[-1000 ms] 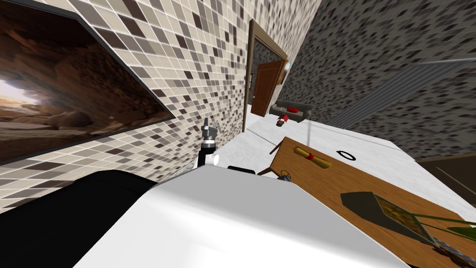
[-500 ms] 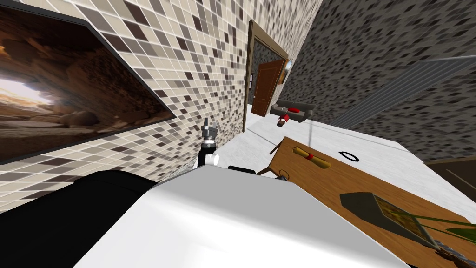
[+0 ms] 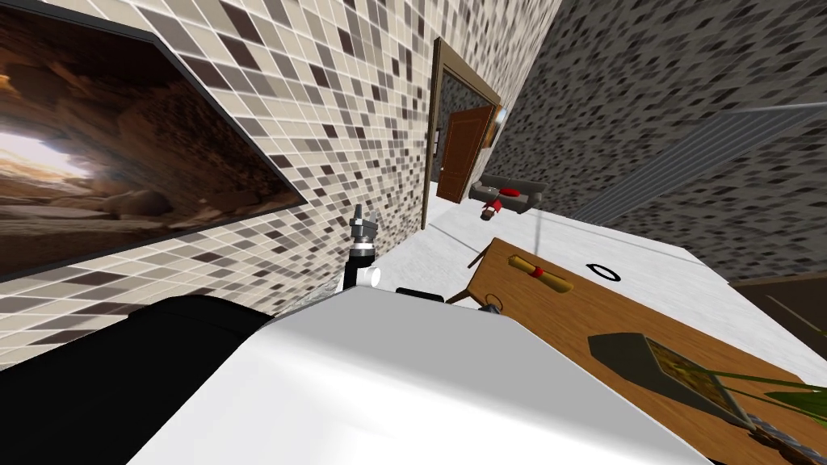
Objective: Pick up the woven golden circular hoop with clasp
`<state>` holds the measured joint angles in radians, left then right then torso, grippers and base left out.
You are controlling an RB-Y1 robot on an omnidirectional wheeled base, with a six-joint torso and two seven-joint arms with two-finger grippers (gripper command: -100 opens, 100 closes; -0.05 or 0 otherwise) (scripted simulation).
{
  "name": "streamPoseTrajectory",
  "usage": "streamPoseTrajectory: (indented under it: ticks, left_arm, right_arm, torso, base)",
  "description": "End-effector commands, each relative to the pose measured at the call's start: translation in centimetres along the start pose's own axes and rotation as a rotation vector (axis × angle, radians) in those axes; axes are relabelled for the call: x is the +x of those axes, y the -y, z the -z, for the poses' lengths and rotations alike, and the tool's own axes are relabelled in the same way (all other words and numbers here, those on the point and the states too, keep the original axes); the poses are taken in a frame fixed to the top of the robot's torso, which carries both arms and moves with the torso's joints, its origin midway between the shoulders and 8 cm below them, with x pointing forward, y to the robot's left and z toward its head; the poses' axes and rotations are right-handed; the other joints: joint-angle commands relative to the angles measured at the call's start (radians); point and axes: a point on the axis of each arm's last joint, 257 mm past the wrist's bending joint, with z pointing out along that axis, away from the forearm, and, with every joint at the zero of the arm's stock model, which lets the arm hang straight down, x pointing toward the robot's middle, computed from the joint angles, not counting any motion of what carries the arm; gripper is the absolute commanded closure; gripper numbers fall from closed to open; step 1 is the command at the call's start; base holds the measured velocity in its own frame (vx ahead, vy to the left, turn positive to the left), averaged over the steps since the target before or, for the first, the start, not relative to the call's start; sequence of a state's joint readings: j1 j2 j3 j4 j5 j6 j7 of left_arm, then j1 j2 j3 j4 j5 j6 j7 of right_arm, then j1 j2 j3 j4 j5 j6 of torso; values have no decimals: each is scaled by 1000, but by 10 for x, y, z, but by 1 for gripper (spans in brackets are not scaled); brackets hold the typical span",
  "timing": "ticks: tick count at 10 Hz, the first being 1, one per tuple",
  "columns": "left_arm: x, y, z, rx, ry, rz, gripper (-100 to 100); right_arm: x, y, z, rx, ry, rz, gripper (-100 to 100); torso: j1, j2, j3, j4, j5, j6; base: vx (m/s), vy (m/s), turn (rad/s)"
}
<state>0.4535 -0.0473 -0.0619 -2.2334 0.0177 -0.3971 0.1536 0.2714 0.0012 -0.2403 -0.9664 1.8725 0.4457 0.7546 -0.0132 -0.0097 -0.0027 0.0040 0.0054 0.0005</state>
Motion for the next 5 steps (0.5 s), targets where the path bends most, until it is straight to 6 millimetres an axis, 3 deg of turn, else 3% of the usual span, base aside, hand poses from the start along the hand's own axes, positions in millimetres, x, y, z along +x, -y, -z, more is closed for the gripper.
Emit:
streamPoseTrajectory:
  ticks: [1, 4, 5]
  left_arm:
    - [0, 0, 0, 0, 0, 0, 0]
    - [0, 0, 0, 0, 0, 0, 0]
    - [0, 0, 0, 0, 0, 0, 0]
  right_arm:
    - [6, 14, -6, 14, 8, 6, 100]
    - [10, 21, -8, 16, 12, 13, 100]
    - [10, 20, -8, 13, 14, 14, 0]
  torso:
    - [0, 0, 0, 0, 0, 0]
    - [10, 0, 0, -1, 1, 1]
    - [6, 1, 0, 0, 0, 0]
  base:
    - [33, 40, -77]
    - [17, 97, -73]
    - [1, 12, 2]
